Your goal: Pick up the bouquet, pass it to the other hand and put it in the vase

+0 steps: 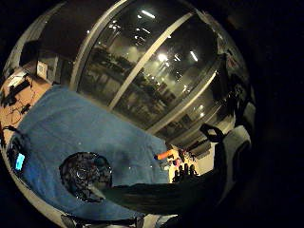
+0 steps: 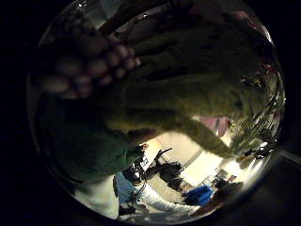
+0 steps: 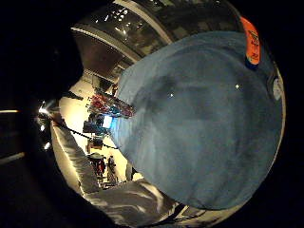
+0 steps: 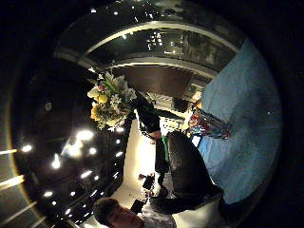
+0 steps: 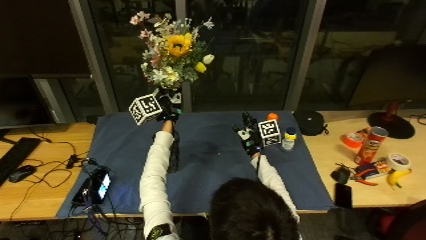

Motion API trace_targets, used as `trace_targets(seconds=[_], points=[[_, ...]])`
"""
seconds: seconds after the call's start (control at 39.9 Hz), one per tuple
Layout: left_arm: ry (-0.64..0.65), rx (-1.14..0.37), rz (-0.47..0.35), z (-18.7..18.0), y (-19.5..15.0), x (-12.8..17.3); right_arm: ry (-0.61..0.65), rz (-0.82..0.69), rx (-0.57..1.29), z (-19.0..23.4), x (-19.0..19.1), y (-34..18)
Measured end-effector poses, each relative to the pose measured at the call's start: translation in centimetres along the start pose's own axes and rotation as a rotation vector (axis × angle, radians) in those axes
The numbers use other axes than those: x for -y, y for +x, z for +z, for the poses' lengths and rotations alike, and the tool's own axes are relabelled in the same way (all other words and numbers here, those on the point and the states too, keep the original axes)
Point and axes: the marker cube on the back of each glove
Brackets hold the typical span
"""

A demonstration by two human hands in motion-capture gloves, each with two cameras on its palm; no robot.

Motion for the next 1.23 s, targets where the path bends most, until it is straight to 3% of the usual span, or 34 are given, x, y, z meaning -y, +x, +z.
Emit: trace_targets(seconds=[0.13, 0.33, 0.55, 0.6, 0.65, 0.73, 0.8, 0.93, 1.23], points=[[-0.001, -0.017, -0.015, 0.0, -1.4, 0.1, -0.103, 0.077, 0.085, 0.4, -1.3, -1.6], [-0.020, -0.033, -0.049, 0.4, -3.5, 0.0, -0.081, -0.052, 0.091, 1.2, -0.8, -1.5], [-0.057, -0.080, -0.086, 0.0, -6.1, -0.4, -0.201, 0.043, 0.144, 2.4, -1.9, -1.6], [-0.135, -0.078, -0.101, 0.1, -7.8, -1.1, -0.218, 0.058, 0.160, 2.6, -2.1, -1.4], [-0.308, -0.066, -0.151, -0.4, -10.0, -3.2, -0.232, 0.053, 0.166, 2.6, -2.4, -1.0], [-0.601, 0.038, -0.228, -2.3, -15.0, -8.3, -0.249, 0.028, 0.159, 2.4, -3.0, 0.4], [-0.715, 0.171, -0.245, -4.7, -20.1, -12.8, -0.256, 0.027, 0.117, 1.9, -3.7, 2.3], [-0.725, 0.175, -0.297, -6.8, -22.7, -14.9, -0.274, 0.080, 0.090, 1.5, -4.6, 4.5], [-0.621, 0.279, -0.181, -8.9, -20.4, -13.4, -0.197, -0.076, -0.044, 2.1, -2.4, 7.6]])
